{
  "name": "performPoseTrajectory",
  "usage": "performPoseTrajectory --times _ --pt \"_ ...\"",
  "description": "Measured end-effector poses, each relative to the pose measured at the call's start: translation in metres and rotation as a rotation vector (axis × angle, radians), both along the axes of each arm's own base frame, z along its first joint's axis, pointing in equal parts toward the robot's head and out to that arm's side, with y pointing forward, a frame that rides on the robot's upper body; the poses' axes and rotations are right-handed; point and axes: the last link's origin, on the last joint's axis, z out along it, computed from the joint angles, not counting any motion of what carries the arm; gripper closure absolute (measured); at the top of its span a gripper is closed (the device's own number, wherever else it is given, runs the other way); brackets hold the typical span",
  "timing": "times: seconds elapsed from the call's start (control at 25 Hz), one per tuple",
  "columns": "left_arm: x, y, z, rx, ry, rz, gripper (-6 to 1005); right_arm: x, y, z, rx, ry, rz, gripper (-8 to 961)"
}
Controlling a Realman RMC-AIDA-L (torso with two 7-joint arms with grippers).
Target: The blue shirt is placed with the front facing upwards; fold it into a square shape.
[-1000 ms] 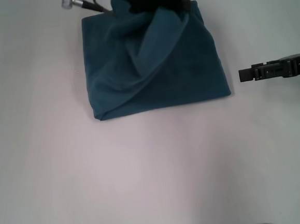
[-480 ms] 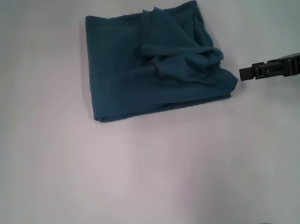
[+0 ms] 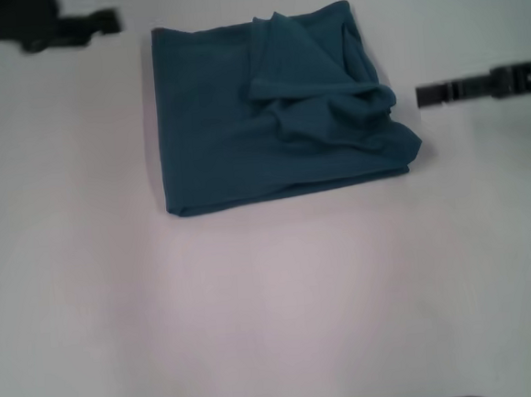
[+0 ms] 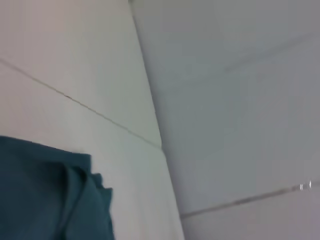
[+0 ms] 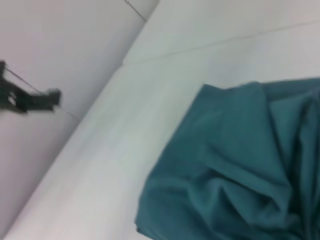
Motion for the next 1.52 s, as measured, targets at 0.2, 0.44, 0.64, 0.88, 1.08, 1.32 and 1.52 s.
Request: performPoseTrajectory --times 0.2,0.44,0.64,0.88,1.08,1.32,1.52 --pt "-0.035 -0.023 0.004 0.012 0.0 0.065 169 -0.032 0.032 0.014 -0.001 0.024 -0.029 97" --pt "-0.043 -0.039 -0.006 -0.017 0.006 0.026 51 -0.072 0.075 0.033 0.014 -0.043 -0.077 98" --pt "-0.042 -0.053 -0.01 -0.045 0.018 -0.082 52 -0.096 0.093 0.03 -0.011 -0.223 -0.04 99" --pt "-0.057 -0.069 -0.018 -0.084 0.075 -0.105 53 -0.119 0.103 0.014 -0.04 -0.412 0.061 100" --pt "-0.068 -0.075 -0.013 -0.051 0.065 -0.054 54 -0.132 0.112 -0.001 -0.024 -0.499 0.071 100" --pt "-0.083 -0.078 0.005 0.041 0.024 0.023 54 -0.142 0.109 -0.035 -0.053 -0.57 0.114 101" --pt "-0.089 -0.082 0.012 0.075 0.006 0.049 53 -0.141 0.113 -0.048 -0.012 -0.638 0.056 102"
